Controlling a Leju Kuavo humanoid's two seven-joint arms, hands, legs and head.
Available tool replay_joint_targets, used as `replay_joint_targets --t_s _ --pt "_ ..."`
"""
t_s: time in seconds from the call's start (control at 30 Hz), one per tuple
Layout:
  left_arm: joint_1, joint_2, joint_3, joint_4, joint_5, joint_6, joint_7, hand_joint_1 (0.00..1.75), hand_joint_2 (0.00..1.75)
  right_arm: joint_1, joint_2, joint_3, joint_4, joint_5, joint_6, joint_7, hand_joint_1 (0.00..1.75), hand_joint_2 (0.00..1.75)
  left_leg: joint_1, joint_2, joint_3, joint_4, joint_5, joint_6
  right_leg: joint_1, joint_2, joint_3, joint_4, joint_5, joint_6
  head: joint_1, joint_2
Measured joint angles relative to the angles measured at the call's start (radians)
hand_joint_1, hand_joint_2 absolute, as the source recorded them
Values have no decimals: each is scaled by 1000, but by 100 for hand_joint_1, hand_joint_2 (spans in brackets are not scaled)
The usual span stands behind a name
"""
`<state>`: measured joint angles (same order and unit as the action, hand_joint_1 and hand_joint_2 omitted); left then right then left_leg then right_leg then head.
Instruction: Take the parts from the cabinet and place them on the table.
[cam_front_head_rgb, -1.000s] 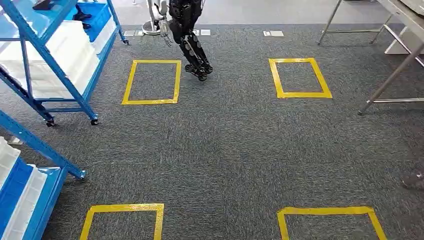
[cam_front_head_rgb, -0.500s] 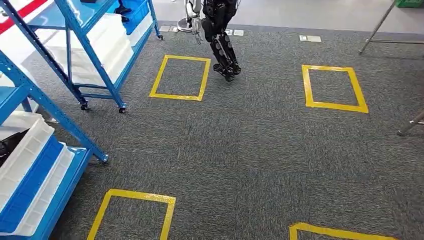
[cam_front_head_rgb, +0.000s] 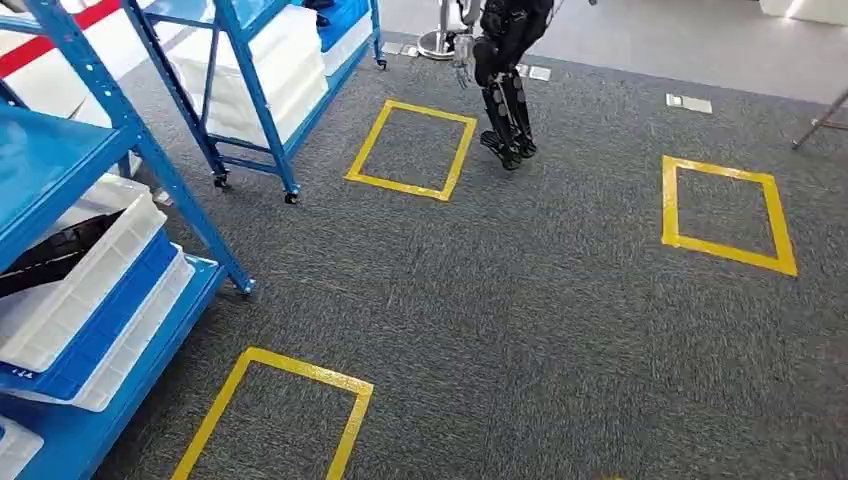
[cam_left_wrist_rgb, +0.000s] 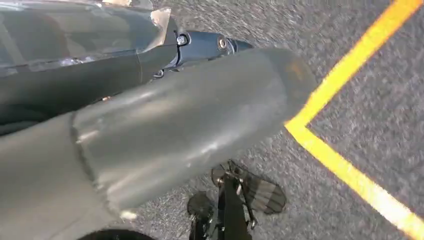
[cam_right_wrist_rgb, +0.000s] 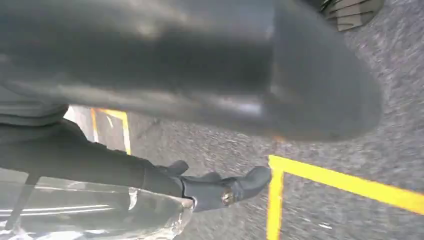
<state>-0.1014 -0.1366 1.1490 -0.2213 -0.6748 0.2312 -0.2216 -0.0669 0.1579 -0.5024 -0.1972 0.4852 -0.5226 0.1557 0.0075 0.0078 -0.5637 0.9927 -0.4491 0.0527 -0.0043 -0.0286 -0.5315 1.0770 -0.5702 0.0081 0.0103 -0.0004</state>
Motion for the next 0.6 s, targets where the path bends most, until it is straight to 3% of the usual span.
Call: replay_joint_targets --t_s 0.03,0.07,0.1,0.13,0.17,0.2,0.23,0.27,0.3,0.33,0.4,0.43,0.47,0.5,0.53,0.6 --pt "-2 0 0 0 0 0 0 0 0 2 0 3 0 0 0 1 0 0 0 -13 -2 0 0 1 -3 18 -42 87 -39 -6 6 0" --pt "-3 0 0 0 0 0 0 0 0 4 -1 3 0 0 0 1 0 0 0 -25 -4 0 0 1 -5 21 -82 167 -70 -8 5 0" --pt "-2 0 0 0 0 0 0 0 0 5 -2 3 0 3 0 1 0 0 0 -40 -4 1 0 0 -6 23 -119 239 -88 -5 5 0" --pt "-1 0 0 0 0 0 0 0 0 7 -2 4 0 5 0 1 0 0 1 -54 -3 1 1 0 -7 23 -132 257 -83 4 5 0" --pt "0 0 0 0 0 0 0 0 0 8 -4 4 0 6 0 1 0 0 2 -70 -1 2 1 -1 -9 24 -119 219 -57 17 5 0" --pt "0 0 0 0 -2 0 0 0 0 9 -6 5 0 7 -2 1 0 0 3 -84 1 2 0 -2 -13 27 -87 145 -19 30 5 0" --pt "0 -1 0 0 -2 0 0 0 0 8 -8 5 0 8 -2 0 0 0 5 -100 3 4 -1 -7 -19 42 -39 39 27 42 5 0" --pt "0 -1 0 0 -2 0 0 0 0 9 -8 5 0 9 -2 0 0 0 5 -111 0 8 -3 -14 -27 91 -6 -40 56 50 7 0" --pt "-2 -1 0 0 -2 0 0 0 0 10 -7 5 1 9 -2 0 0 0 -3 -123 -7 24 -9 -25 -27 116 -8 -60 62 39 8 0" --pt "-2 0 0 0 -2 0 0 0 0 9 -7 5 1 9 -2 -1 0 0 -3 -130 -10 22 -10 -29 -27 96 -8 -58 62 27 5 0" --pt "2 0 0 0 -2 0 0 0 0 5 -7 7 1 10 -2 -2 0 0 5 -145 -15 16 -6 -40 -18 80 0 -57 64 14 2 0" --pt "4 2 0 0 -2 0 0 0 0 4 -7 8 1 9 -2 -2 0 0 9 -159 -18 19 -4 -43 -29 67 1 -60 69 5 2 0" --pt "5 2 0 0 -2 0 0 0 0 5 -6 8 1 10 -2 -4 0 0 9 -124 -24 35 -16 -45 -28 55 2 -62 71 1 0 0" --pt "4 0 0 0 -3 0 0 0 0 6 -5 9 1 11 -3 -7 0 0 6 -69 -46 81 -50 -49 -26 43 2 -62 70 -7 -10 0" --pt "1 0 0 0 -3 0 -1 0 0 9 -3 9 1 13 -3 -10 0 0 7 -36 -84 158 -93 -53 -21 30 2 -62 68 -12 -12 0" --pt "0 0 0 0 -3 0 -3 0 0 12 -5 9 1 14 -4 -11 0 0 8 -16 -156 304 -152 -58 -14 0 0 -62 64 -17 -12 0"
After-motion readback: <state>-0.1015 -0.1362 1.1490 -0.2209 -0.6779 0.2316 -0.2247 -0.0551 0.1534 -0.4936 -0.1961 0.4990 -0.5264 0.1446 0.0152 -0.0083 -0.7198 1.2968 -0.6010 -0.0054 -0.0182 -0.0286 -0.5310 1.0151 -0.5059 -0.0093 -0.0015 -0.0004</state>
